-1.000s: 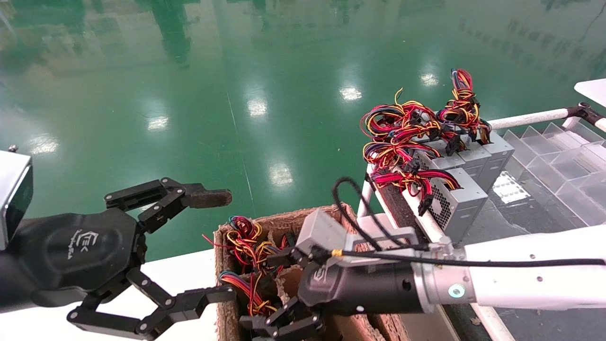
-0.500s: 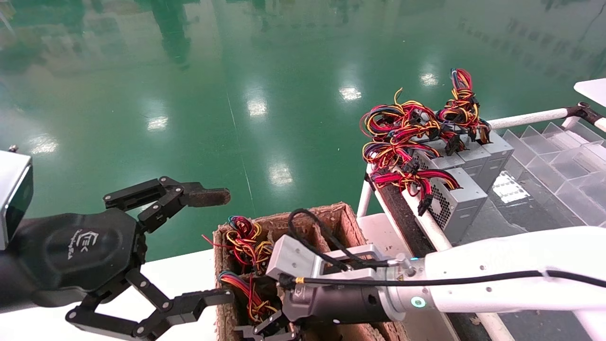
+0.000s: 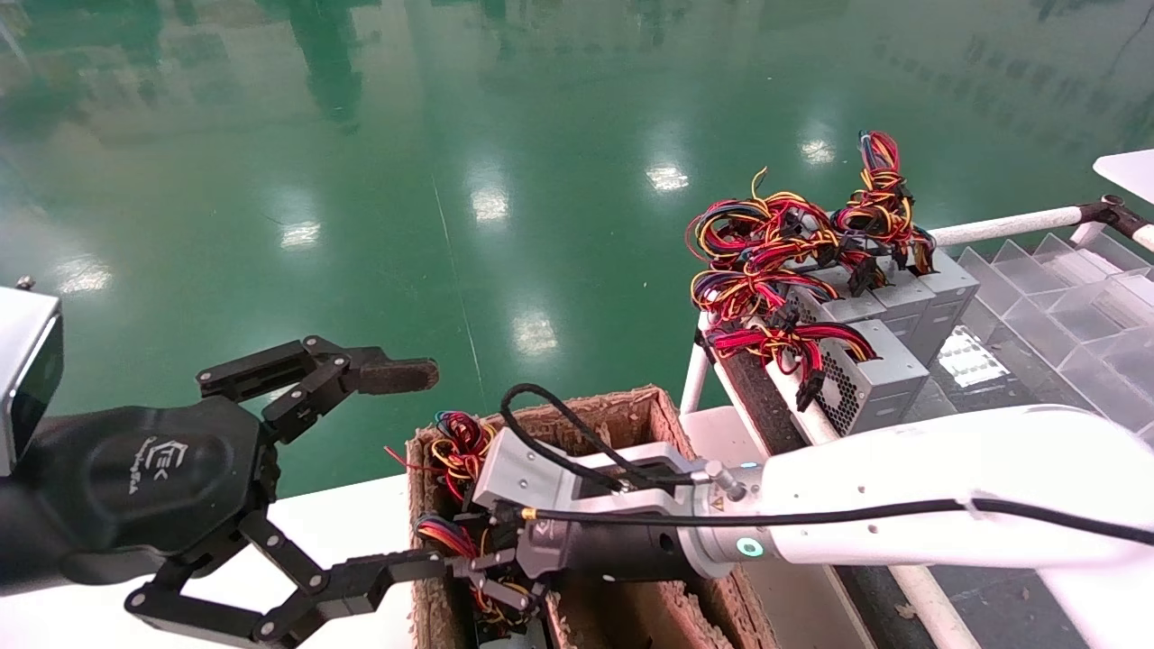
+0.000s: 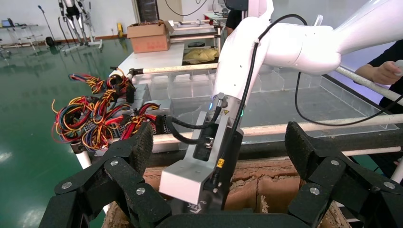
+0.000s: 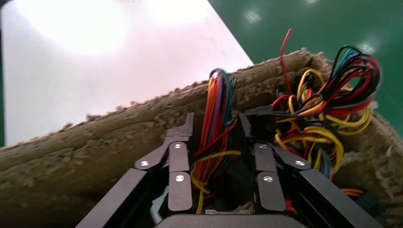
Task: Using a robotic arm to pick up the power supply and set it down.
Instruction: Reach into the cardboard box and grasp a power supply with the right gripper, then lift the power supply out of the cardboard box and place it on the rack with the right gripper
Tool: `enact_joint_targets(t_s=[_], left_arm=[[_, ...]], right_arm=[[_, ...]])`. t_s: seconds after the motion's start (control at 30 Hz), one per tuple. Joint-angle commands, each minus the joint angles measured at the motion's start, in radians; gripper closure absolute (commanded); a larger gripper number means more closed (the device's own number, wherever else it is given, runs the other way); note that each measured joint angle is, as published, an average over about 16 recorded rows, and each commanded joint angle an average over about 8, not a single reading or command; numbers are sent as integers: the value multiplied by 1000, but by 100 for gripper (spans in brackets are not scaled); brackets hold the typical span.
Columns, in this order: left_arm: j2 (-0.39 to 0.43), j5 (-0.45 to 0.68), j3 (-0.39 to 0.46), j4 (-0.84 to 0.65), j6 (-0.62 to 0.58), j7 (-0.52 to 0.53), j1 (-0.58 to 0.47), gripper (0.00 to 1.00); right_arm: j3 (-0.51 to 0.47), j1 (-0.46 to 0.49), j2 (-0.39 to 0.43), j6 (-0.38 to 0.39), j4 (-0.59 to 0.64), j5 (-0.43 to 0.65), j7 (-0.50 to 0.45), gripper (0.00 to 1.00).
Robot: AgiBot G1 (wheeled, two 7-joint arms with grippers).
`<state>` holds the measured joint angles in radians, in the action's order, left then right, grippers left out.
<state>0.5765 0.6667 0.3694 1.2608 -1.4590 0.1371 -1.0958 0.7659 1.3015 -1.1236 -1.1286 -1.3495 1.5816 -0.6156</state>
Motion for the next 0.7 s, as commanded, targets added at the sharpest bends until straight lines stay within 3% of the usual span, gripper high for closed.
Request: enact_joint_targets(t_s=[0.03, 0.4, 0.7], left_arm=[[0, 0, 0, 0, 0, 0, 0, 0], [0, 0, 0, 0, 0, 0, 0, 0], [0, 0, 0, 0, 0, 0, 0, 0]], right_arm=[[5, 2, -9, 9, -1, 16, -1, 100], [4, -15, -10, 25, -1, 18, 1, 100], [-51, -40, 44, 18, -1, -89, 36, 100]])
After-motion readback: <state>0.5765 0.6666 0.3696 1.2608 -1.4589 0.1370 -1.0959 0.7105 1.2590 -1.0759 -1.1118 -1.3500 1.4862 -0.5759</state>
